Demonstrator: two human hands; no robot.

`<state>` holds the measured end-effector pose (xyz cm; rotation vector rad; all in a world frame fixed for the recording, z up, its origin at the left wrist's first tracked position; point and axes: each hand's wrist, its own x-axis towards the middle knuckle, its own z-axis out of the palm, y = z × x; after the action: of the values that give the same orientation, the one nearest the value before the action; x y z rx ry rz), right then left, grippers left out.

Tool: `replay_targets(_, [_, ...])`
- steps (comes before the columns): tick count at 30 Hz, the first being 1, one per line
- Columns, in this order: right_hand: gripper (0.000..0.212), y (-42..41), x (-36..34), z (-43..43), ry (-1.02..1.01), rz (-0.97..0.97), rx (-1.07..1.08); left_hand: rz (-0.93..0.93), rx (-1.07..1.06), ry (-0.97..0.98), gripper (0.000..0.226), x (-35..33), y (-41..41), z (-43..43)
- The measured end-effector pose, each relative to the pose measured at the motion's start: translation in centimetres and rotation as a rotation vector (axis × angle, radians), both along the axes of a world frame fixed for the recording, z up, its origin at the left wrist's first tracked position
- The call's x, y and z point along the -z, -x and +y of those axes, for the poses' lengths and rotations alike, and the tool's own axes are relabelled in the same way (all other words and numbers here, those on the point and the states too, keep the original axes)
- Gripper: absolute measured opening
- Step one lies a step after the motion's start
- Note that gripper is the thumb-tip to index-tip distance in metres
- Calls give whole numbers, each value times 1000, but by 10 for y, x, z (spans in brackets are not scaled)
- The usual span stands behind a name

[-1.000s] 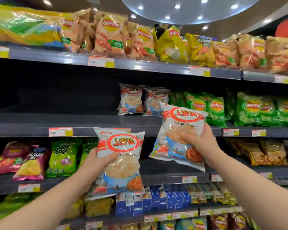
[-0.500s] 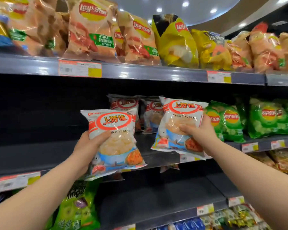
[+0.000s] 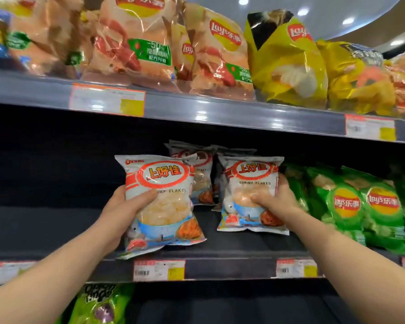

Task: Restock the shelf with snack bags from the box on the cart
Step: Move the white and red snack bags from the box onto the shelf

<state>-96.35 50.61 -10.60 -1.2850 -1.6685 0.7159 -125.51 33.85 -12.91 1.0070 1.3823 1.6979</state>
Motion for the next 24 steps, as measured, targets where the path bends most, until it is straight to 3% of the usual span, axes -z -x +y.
replay_targets(3, [89, 0, 7, 15, 11, -38, 26, 6, -11, 8, 72, -3, -7, 9])
replay_targets(5, [111, 2, 9, 18, -7, -29, 58, 16, -13, 23, 75, -2, -9, 18])
replay_targets(8, [129, 7, 1, 11, -158, -105, 79, 12, -31, 54, 86, -1, -15, 32])
replay_targets(11, [111, 9, -12, -6, -411, -524, 55, 27, -36, 47, 79, -4, -24, 49])
replay_targets(14, [88, 13, -15, -15, -491, -811, -75, 28, -26, 24, 69, -7, -31, 64])
replay_targets(19, [93, 22, -3, -16, -418, -1000, -139, 36, -14, 2, 70, -5, -37, 80])
replay_targets(24, [98, 28, 0, -10, -378, -1048, -130, 71, -38, -13, 61, 1, -42, 86])
